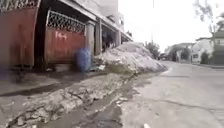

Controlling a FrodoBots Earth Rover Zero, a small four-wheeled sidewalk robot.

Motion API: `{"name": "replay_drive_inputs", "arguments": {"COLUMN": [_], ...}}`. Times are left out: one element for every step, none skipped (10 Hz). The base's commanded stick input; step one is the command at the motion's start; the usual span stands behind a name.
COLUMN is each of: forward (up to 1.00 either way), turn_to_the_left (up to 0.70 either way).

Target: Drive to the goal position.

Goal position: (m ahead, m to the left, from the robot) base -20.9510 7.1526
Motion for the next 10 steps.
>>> {"name": "replay_drive_inputs", "arguments": {"forward": [0.26,0.26,0.26,0.26,0.26,0.26,0.26,0.26,0.26,0.26], "turn_to_the_left": [-0.53,-0.53,-0.53,-0.53,-0.53,-0.53,-0.53,-0.53,-0.53,-0.53]}}
